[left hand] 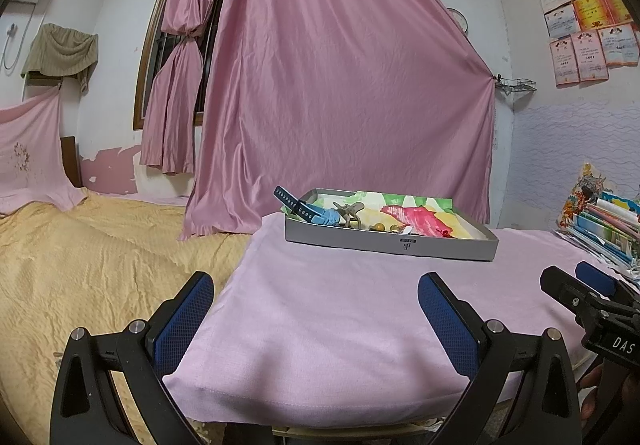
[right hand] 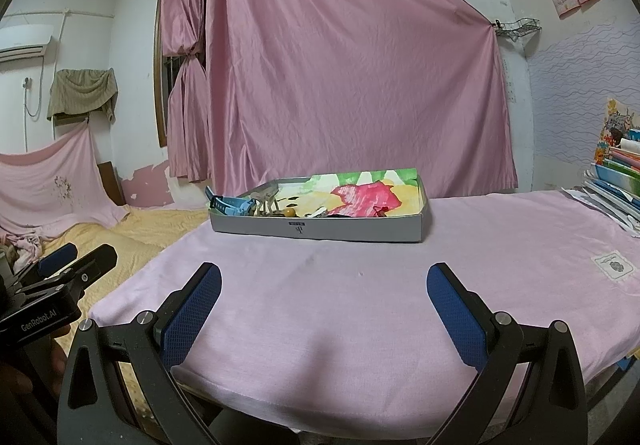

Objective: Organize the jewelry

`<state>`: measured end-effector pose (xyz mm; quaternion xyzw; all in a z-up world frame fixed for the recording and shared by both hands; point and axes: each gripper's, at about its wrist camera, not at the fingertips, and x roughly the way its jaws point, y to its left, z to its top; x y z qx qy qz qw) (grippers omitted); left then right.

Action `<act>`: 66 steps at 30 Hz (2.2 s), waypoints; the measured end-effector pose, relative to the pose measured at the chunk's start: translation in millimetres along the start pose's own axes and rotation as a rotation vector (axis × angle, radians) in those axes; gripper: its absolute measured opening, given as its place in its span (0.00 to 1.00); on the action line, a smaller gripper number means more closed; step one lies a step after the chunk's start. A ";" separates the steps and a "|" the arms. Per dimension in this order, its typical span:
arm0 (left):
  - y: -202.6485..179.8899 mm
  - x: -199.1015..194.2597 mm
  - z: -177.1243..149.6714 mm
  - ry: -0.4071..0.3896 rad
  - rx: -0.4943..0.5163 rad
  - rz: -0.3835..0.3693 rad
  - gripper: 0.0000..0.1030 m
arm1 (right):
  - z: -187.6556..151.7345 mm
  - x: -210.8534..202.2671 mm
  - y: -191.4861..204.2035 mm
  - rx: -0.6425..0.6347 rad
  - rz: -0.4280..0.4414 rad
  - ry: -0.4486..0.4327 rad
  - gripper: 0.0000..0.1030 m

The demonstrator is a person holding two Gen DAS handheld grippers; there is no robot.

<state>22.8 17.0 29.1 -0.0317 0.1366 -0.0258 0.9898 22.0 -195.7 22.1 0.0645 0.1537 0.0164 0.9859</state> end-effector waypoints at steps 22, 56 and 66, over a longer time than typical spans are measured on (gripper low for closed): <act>0.1 -0.1 0.4 0.001 0.000 0.000 1.00 | -1.4 4.9 0.5 0.003 -0.002 0.007 0.98; -5.1 -0.4 -5.4 -0.014 -0.004 0.029 1.00 | -4.7 4.1 1.3 0.010 -0.004 0.009 0.98; -6.3 0.3 -3.6 -0.009 0.000 0.025 1.00 | -7.1 6.6 1.9 0.011 0.000 0.019 0.98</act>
